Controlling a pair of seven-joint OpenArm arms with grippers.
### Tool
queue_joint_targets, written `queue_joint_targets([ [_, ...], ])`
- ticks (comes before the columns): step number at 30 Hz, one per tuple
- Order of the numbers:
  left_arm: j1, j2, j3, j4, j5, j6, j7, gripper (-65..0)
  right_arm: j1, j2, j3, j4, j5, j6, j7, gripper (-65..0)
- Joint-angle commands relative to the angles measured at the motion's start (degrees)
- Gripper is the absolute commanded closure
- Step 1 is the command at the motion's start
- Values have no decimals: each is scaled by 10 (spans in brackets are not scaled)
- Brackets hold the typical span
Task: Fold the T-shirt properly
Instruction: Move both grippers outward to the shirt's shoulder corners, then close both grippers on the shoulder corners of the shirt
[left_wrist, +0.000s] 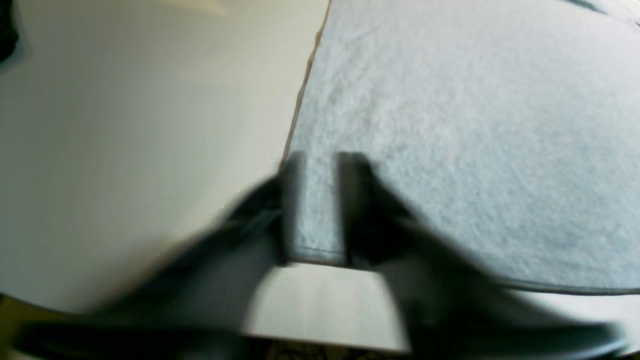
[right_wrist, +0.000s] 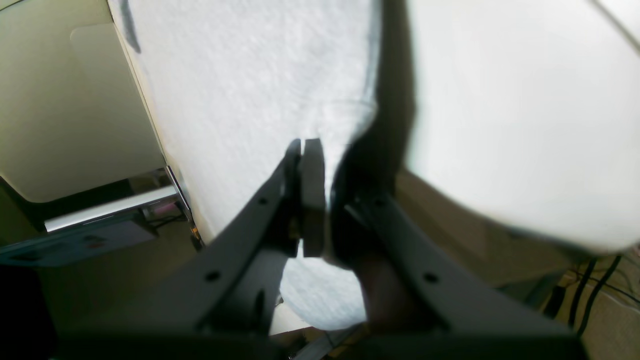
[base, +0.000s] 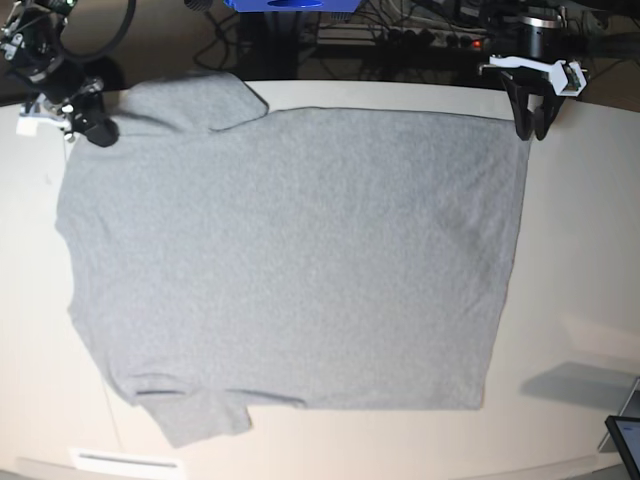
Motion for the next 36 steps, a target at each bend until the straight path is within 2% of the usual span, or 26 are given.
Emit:
queue_joint_targets([
  [1,9,-4,-4,8,-3,1,-16,-249,-2,6,3,7,13,3,1,-3],
  [3,17,-4,-4,8,-4,1,-16,-328,-2,6,3,7,13,3,-1,-3],
  [5,24,-4,-5,8,-27,1,-16,-343,-2,6,3,7,13,3,-15,-3],
  [10,48,-24,-5,-6,-195,-2,-16,-349,-2,6,4,7,13,3,-23,-3],
  [12,47,-35,-1,-28,-244,-21,-15,-349,-2,6,4,7,13,3,-23,-3],
  [14,43,-36,-4,-44,-280,-65,-8,-349,-3,6,4,7,13,3,-23,-3],
  [16,29,-43,-5,-44,-313,-87,36,-349,-3,7,4,7,13,3,-24,-3],
  [18,19,-53,-12,-49,-347,-88,85,-346,-3,7,4,7,13,3,-24,-3],
  [23,-6,-36,-75,-47,-409,-89,188,-343,-3,7,4,7,13,3,-37,-3],
  [27,-9,-12,-133,-44,-435,-89,273,-343,-3,7,8,7,13,3,-39,-3],
  [31,-37,13,-176,-49,-435,-89,368,-343,-3,7,7,7,13,3,-39,-3],
  [36,-67,32,-215,-49,-435,-90,436,-343,-3,7,5,7,13,3,-39,-3],
])
